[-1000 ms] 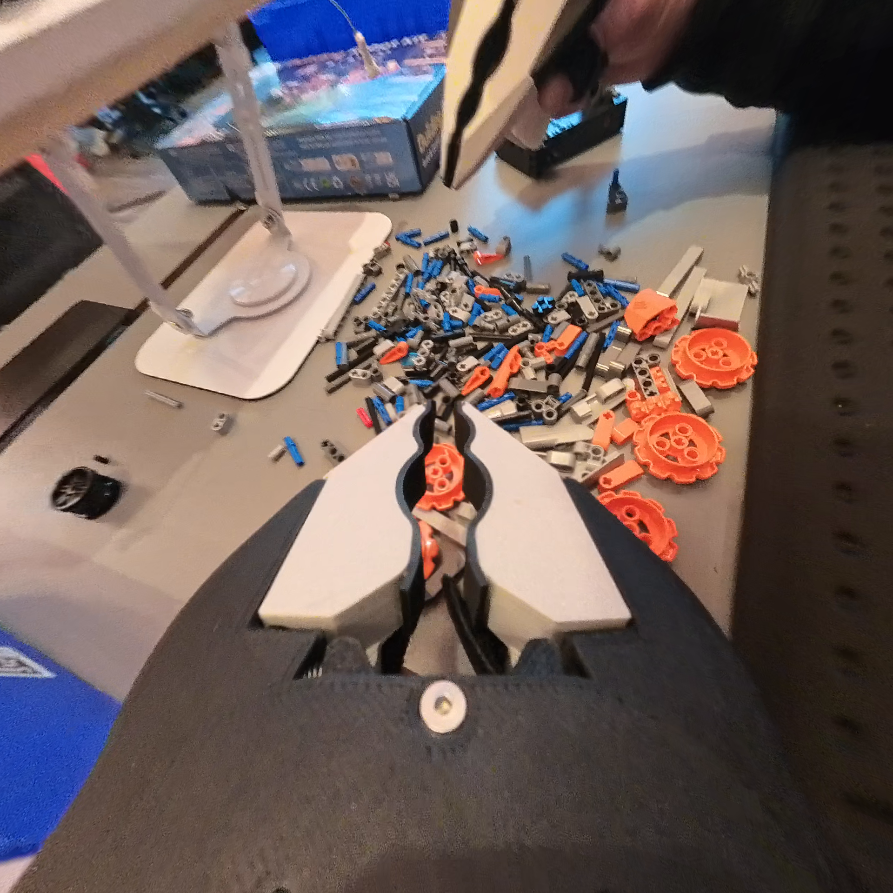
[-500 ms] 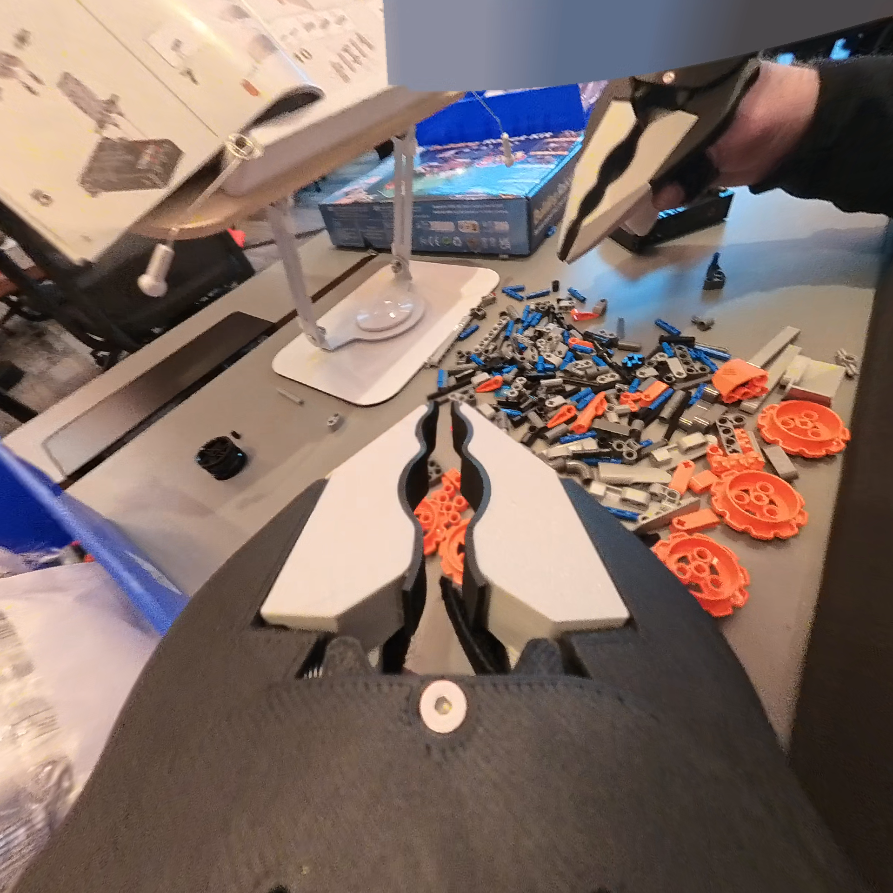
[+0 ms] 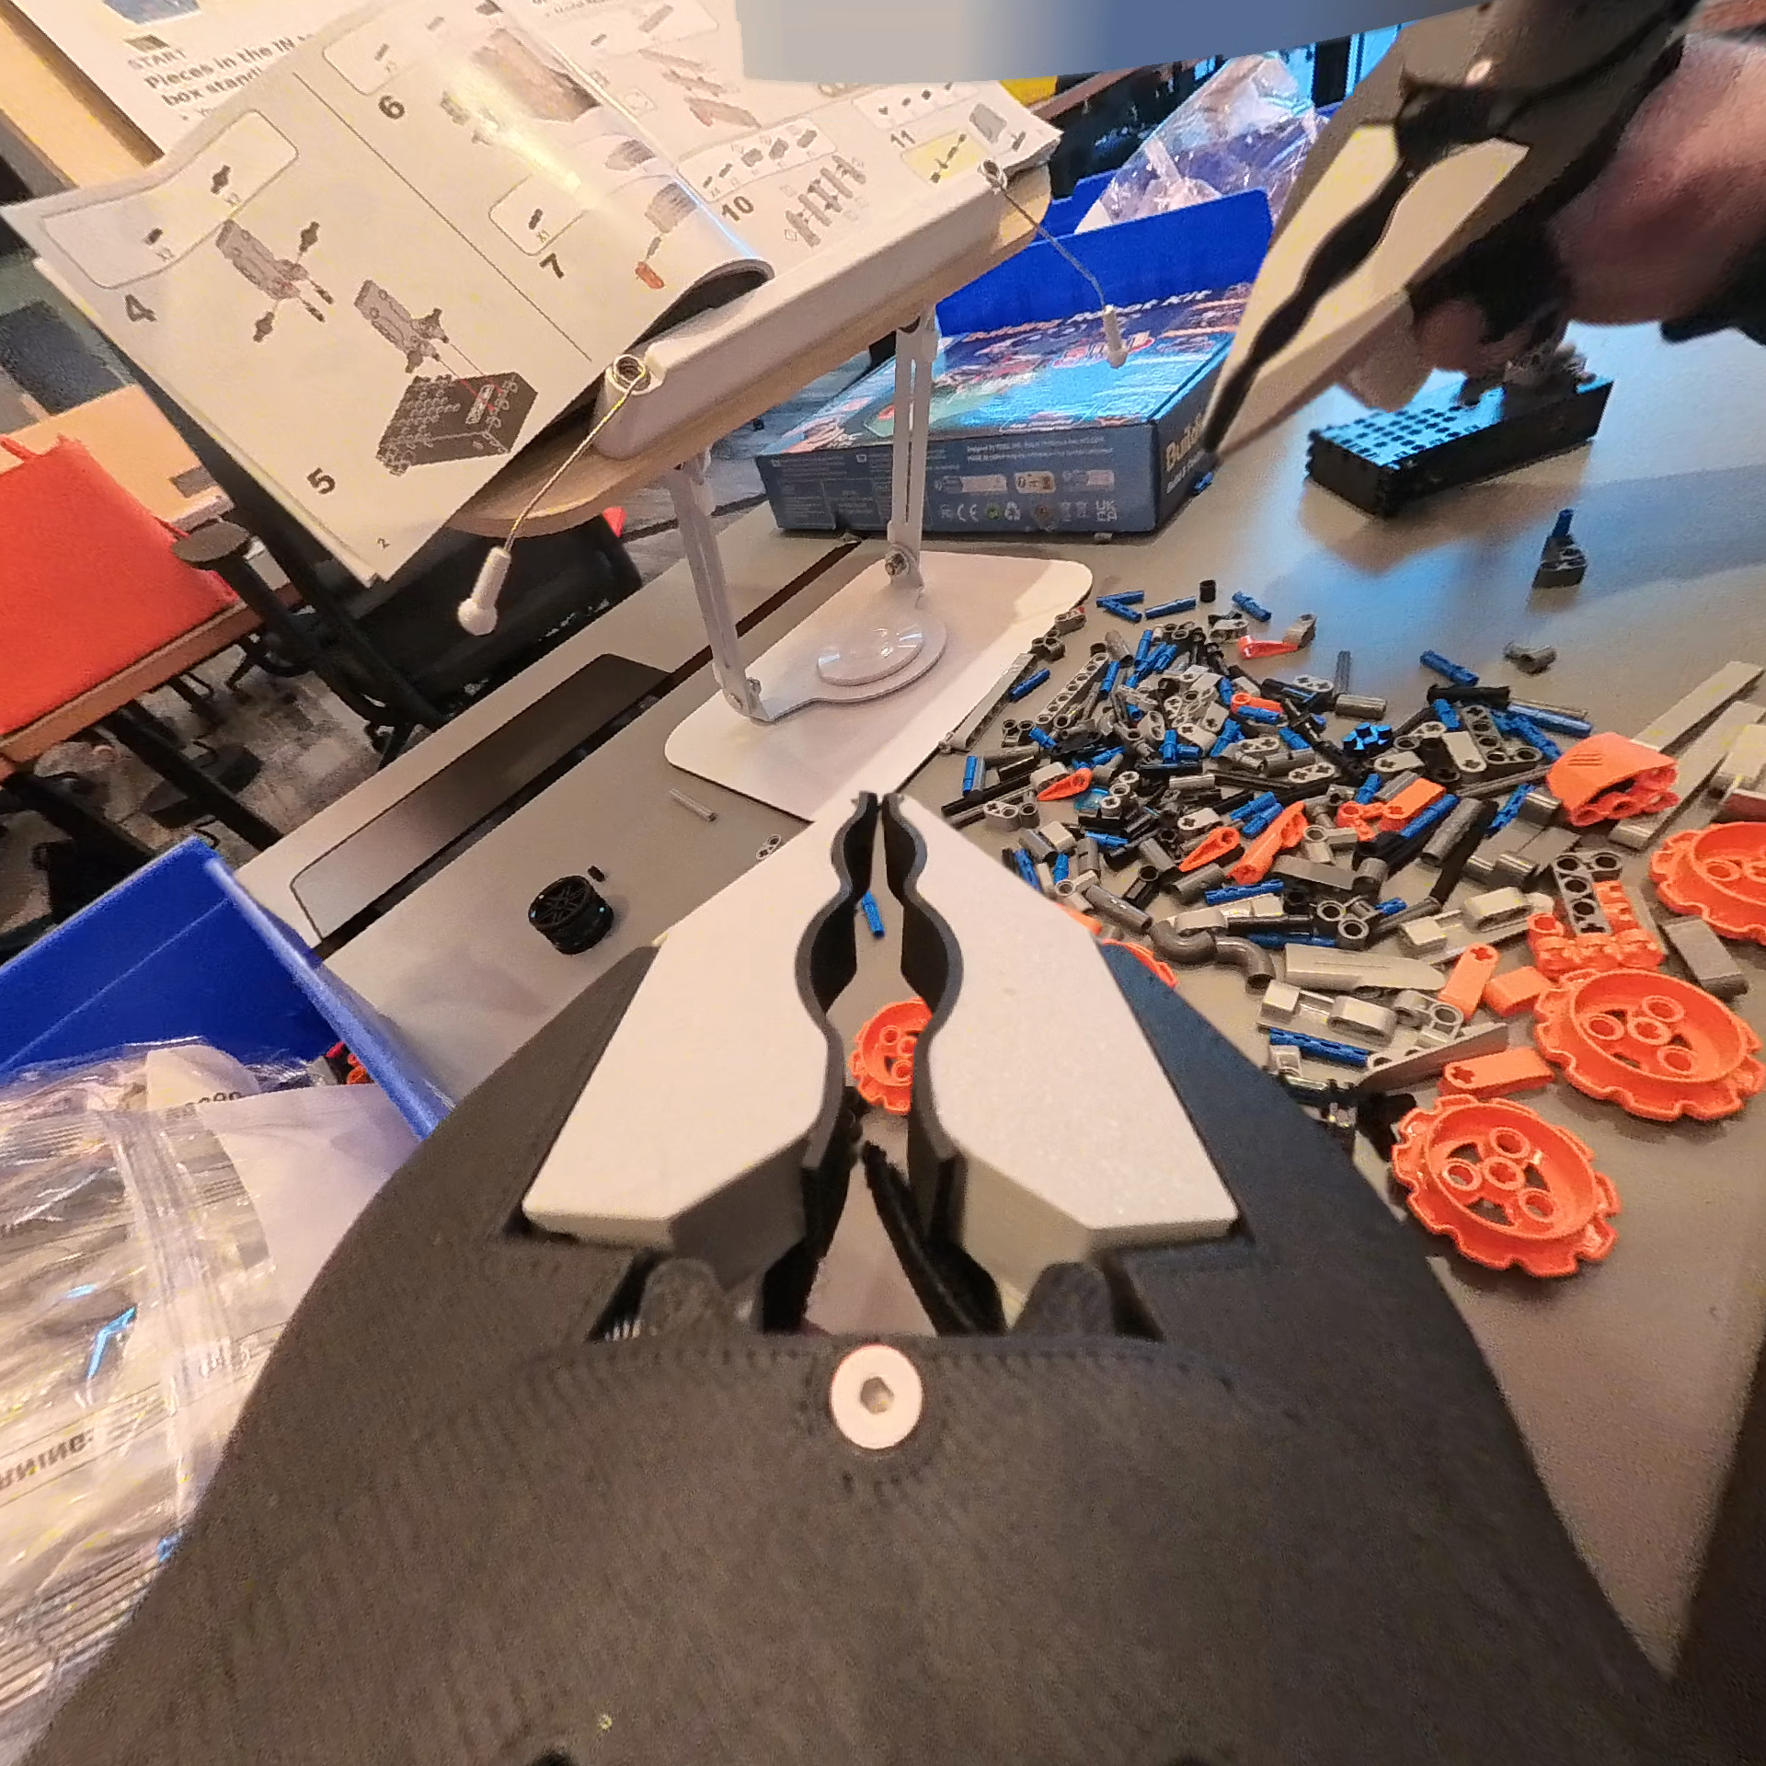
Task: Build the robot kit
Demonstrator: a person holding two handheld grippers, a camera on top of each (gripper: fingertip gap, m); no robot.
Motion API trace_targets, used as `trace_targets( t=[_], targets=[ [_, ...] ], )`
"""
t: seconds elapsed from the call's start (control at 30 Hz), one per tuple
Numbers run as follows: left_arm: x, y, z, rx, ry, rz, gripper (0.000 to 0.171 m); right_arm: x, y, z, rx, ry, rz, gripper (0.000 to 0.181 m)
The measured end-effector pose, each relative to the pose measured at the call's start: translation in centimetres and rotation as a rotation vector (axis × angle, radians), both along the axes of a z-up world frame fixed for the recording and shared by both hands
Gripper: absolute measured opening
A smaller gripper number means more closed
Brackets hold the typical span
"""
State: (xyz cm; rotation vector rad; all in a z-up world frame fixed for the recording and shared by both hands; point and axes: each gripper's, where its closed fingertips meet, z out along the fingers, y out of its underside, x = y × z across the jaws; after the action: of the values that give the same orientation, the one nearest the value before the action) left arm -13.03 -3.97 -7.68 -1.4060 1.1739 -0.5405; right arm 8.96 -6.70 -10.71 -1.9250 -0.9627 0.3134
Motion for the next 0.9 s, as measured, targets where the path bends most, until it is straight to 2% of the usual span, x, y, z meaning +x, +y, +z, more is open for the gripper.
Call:
trace_targets(
  t=[0.47, 0.9],
  targets=[
    [0.2, 0.1, -0.4, 0.004, 0.018, 0.007, 0.000, 2.9, 0.9, 2.1, 0.061, 0.051, -0.127, 0.002],
    [0.5, 0.3, -1.1, -0.008, 0.041, 0.006, 0.000, 2.9, 0.7, 1.7, 0.038, 0.041, -0.120, 0.004]
  ],
)
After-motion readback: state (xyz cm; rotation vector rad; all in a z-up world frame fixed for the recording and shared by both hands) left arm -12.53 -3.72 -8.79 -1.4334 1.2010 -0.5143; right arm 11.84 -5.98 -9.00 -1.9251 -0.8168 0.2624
